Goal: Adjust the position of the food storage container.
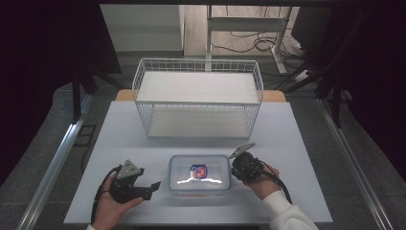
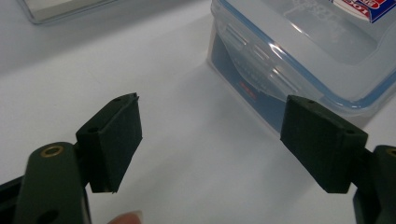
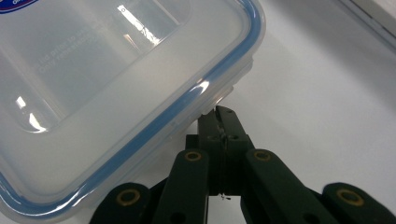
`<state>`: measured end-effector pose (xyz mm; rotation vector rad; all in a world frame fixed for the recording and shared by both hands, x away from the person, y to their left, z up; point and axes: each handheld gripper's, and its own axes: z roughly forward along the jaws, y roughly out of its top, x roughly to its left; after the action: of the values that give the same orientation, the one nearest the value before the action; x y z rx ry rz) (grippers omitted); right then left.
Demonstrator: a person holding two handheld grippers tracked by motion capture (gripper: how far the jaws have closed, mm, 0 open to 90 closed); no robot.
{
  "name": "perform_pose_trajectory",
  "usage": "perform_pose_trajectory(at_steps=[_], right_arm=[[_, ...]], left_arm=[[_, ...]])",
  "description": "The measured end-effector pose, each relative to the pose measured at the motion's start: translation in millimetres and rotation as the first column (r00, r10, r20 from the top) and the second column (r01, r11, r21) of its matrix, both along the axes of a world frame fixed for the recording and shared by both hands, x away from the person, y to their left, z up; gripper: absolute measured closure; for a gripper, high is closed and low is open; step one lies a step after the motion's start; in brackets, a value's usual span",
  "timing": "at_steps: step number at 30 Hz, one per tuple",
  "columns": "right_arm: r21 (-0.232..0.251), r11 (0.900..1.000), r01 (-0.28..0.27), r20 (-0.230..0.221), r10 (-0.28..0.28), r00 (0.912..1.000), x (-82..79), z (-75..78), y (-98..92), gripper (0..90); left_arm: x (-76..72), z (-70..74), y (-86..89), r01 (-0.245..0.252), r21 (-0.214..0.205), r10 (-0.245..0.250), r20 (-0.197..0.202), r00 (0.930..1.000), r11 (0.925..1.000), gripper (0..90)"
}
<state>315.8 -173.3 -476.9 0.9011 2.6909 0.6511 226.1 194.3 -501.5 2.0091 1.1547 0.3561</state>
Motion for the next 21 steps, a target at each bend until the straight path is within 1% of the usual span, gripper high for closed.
perform_pose_trajectory(at_steps=[2, 4, 7, 11, 14, 16, 18, 19, 20, 21], right_arm=[[0.007, 1.0, 0.0, 0.006, 0.0, 1.0, -0.4, -0.6, -0.1, 89.2], [0.027, 0.9996, 0.004, 0.006, -0.005, 1.0, -1.1, -0.7, -2.9, 89.2], [0.03, 0.9993, 0.024, 0.037, -0.025, 0.999, -2.9, -0.4, -9.1, 89.2], [0.063, 0.9967, 0.051, 0.075, -0.056, 0.9956, -11.4, 3.5, -27.2, 89.2], [0.116, 0.9911, 0.066, 0.09, -0.077, 0.9929, -17.2, 10.0, -42.5, 89.2], [0.161, 0.9838, 0.078, 0.095, -0.094, 0.991, -17.5, 12.3, -50.4, 89.1], [0.211, 0.9734, 0.09, 0.09, -0.111, 0.9898, -15.0, 10.8, -56.2, 88.7], [0.237, 0.9667, 0.096, 0.084, -0.119, 0.9894, -13.7, 9.2, -58.7, 87.3], [0.237, 0.9667, 0.096, 0.084, -0.119, 0.9894, -13.7, 9.2, -58.7, 87.3], [0.307, 0.9452, 0.112, 0.059, -0.137, 0.9888, -11.7, 7.0, -62.7, 78.2]], left_arm=[[1.3, -0.3, 1.1, -0.003, -0.004, 0.003, -0.003, 1.0, 1.0, 20.5], [1.6, -1.6, 0.9, -0.002, -0.006, 0.002, -0.007, 1.0, 1.0, 20.4], [1.2, -3.5, -1.6, 0.002, -0.009, -0.002, -0.014, 0.9999, 1.0, 20.5], [0.3, -3.2, -1.0, 0.006, -0.008, -0.006, -0.01, 0.9999, 1.0, 20.3], [0.8, -3.4, 1.5, -0.001, -0.021, 0.001, -0.013, 0.9999, 0.9998, 20.4], [1.5, -2.6, 2.3, -0.005, -0.034, 0.005, -0.014, 0.9999, 0.9994, 20.4], [1.0, -1.9, 2.0, -0.008, -0.037, 0.007, -0.008, 0.9999, 0.9993, 20.3], [0.3, -1.8, 1.8, -0.002, -0.033, 0.001, -0.007, 1.0, 0.9995, 20.4], [0.3, -1.8, 1.8, -0.002, -0.033, 0.001, -0.007, 1.0, 0.9995, 20.4], [-2.0, -1.7, 1.3, 0.007, -0.029, -0.007, -0.005, 1.0, 0.9996, 20.4]])
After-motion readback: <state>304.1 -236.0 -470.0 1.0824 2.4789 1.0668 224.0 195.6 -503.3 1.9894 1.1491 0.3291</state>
